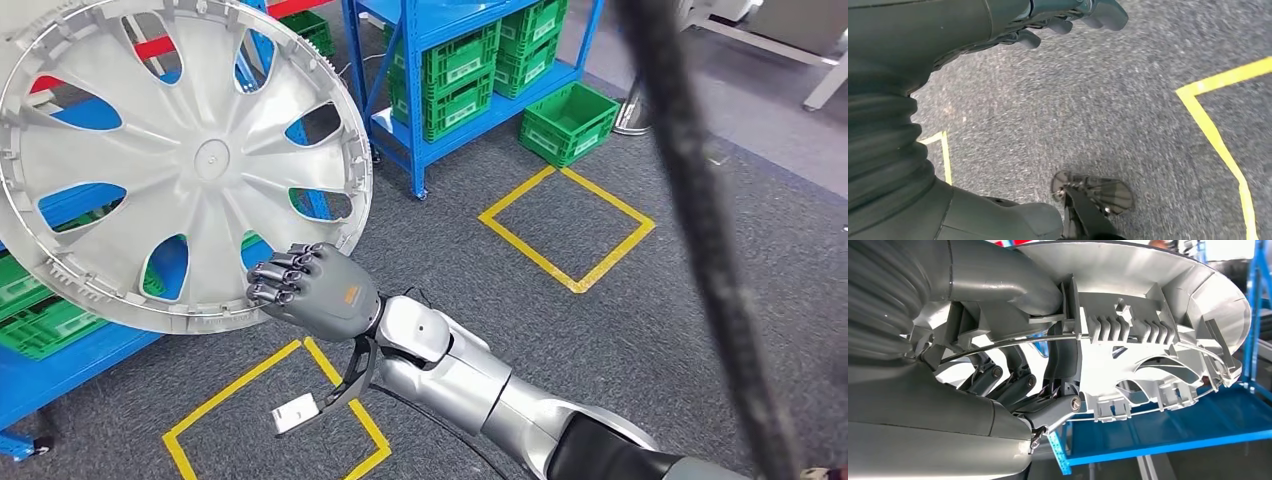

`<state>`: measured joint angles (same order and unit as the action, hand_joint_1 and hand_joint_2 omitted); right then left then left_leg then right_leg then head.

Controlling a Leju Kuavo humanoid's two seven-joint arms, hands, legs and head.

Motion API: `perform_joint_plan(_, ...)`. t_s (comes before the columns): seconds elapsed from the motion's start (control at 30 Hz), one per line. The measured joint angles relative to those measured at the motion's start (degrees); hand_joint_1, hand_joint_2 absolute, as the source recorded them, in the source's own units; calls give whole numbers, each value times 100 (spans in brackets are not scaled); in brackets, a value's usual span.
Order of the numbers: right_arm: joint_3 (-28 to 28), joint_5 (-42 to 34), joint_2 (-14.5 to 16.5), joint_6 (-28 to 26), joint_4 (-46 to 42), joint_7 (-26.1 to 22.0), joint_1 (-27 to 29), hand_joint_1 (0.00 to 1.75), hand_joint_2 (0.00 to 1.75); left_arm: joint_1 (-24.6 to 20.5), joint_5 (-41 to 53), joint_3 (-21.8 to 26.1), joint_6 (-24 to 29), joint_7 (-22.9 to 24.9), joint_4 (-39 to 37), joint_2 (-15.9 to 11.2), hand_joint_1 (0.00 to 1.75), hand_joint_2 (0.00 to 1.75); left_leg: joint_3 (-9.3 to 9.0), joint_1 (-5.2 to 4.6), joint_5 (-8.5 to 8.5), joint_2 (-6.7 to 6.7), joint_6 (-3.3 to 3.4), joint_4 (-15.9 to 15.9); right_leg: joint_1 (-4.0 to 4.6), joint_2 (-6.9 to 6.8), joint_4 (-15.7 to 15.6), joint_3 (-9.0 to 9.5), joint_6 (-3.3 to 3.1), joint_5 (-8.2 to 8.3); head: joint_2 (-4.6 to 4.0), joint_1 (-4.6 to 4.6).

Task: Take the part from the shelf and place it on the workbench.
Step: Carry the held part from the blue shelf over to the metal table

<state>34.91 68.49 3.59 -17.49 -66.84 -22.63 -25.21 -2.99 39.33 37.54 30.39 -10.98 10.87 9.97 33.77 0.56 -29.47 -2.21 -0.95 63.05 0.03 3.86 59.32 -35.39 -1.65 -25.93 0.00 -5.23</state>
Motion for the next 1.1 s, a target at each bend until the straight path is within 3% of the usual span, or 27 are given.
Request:
perform_joint_plan(0.07, 1, 2, 2, 0, 0, 7, -7, 175, 175, -3, 14, -1, -12, -9, 0, -4, 0, 175, -177, -21, 63, -143, 44, -389, -24, 97, 0, -44, 66, 41, 0, 4)
perform_joint_plan(0.13, 1, 7, -5, 0, 0, 14, -5, 175, 175, -3, 26, 1, -27, -25, -1, 1, 0, 175, -194, -29, 92, -74, 64, -444, -41, 201, -23, -86, 154, 96, 0, 10)
perform_joint_plan(0.17, 1, 9, -13, 0, 0, 16, 0, 175, 175, -5, 30, 2, -32, -35, 1, 4, 0, 175, -204, -19, 124, -14, 89, -479, -36, 189, -14, -107, 189, 95, 0, 9)
perform_joint_plan(0.23, 2, 18, -27, 2, 2, 21, -7, 175, 175, -12, 37, 5, -40, -55, 5, 13, 0, 175, -214, 16, 188, 116, 147, -550, -16, -10, 268, -253, 244, -99, 0, -24)
perform_joint_plan(0.3, 9, 28, -32, 5, 4, 29, -8, 175, 175, -7, 44, 6, -48, -64, 7, 25, 0, 175, -200, 16, 203, 252, 179, -560, -33, -246, 956, -561, 294, -480, 0, -58)
perform_joint_plan(0.37, 17, 38, -40, 13, 5, 51, 9, 175, 175, 5, 45, 6, -48, -65, 6, 31, 0, 175, -178, 17, 202, 395, 184, -546, -72, -310, 1474, -769, 349, -658, 0, -61)
perform_joint_plan(0.4, 20, 41, -46, 22, 6, 67, 16, 175, 175, 4, 45, 6, -45, -64, 6, 34, 0, 175, -167, 20, 198, 461, 178, -531, -95, -335, 1436, -721, 371, -597, 0, -62)
perform_joint_plan(0.43, 22, 43, -51, 36, 7, 81, 17, 175, 175, 0, 45, 6, -40, -62, 6, 40, 0, 175, -157, 26, 190, 522, 165, -508, -116, -374, 1181, -559, 388, -458, 0, -63)
perform_joint_plan(0.47, 23, 43, -54, 50, 7, 91, 12, 175, 175, -5, 45, 5, -36, -61, 6, 48, 0, 175, -149, 31, 176, 575, 143, -476, -130, -454, 782, -319, 400, -299, 0, -63)
perform_joint_plan(0.53, 27, 43, -54, 75, 5, 96, -9, 175, 175, -10, 45, 5, -26, -61, 7, 57, 0, 175, -129, 13, 133, 658, 73, -412, -116, -611, 155, 35, 366, -131, 0, -60)
perform_joint_plan(0.57, 29, 42, -53, 83, 5, 96, -19, 175, 175, -11, 45, 6, -22, -61, 8, 58, 0, 175, -127, 1, 120, 690, 35, -395, -103, -645, 26, 94, 330, -120, -1, -57)
perform_joint_plan(0.63, 34, 40, -54, 92, 6, 97, -29, 175, 175, -16, 46, 7, -10, -60, 9, 58, 0, 175, -142, -2, 125, 761, -38, -408, -81, -569, 3, 66, 240, -113, -1, -55)
perform_joint_plan(0.67, 34, 38, -55, 96, 7, 96, -31, 175, 175, -21, 50, 8, -4, -59, 9, 58, 0, 175, -143, 10, 122, 752, -78, -410, -87, -526, -13, 60, 198, -94, -1, -55)
perform_joint_plan(0.73, 36, 30, -53, 102, 8, 93, -42, 175, 175, -26, 68, 8, 3, -64, 11, 58, 0, 175, -65, 31, -42, 562, -138, -217, -113, -448, -49, 55, 116, -47, 0, -42)
perform_joint_plan(0.8, 38, 11, -45, 104, 9, 94, -52, 175, 175, -14, 94, 8, 4, -80, 10, 56, 0, 175, 209, 38, -415, 315, -161, 420, -123, -372, -58, 42, 73, -23, 0, -18)
perform_joint_plan(0.83, 40, 1, -41, 104, 12, 95, -54, 175, 175, -5, 109, 8, 4, -87, 9, 54, 0, 175, 376, 37, -575, 269, -163, 794, -118, -322, -55, 32, 65, -19, -1, -10)
perform_joint_plan(0.87, 41, -8, -43, 104, 17, 97, -53, 175, 175, 3, 126, 8, 2, -94, 8, 51, 0, 175, 499, 37, -652, 252, -162, 1065, -114, -263, -50, 23, 63, -15, -1, -8)
perform_joint_plan(0.9, 43, -13, -45, 105, 26, 98, -53, 175, 175, 8, 143, 8, 1, -97, 8, 47, 0, 175, 534, 37, -617, 246, -157, 1139, -111, -201, -43, 17, 64, -12, -1, -8)
perform_joint_plan(0.97, 46, -22, -49, 106, 40, 101, -52, 175, 175, 8, 172, 8, -3, -96, 8, 37, 0, 175, 299, 45, -265, 190, -133, 642, -113, -69, -22, 11, 79, -8, 0, -8)
perform_joint_plan(1.03, 48, -42, -52, 102, 44, 109, -56, 175, 175, 4, 193, 7, -17, -92, 6, 23, 0, 175, -35, 61, 4, -38, -103, -71, -110, 53, 7, -13, 126, 0, 0, -1)
perform_joint_plan(1.1, 48, -61, -61, 84, 44, 122, -54, 175, 175, 2, 205, 6, -32, -85, 3, 15, 0, 175, -151, 54, 36, -174, -65, -338, -110, 166, 10, -66, 212, 36, 0, 8)
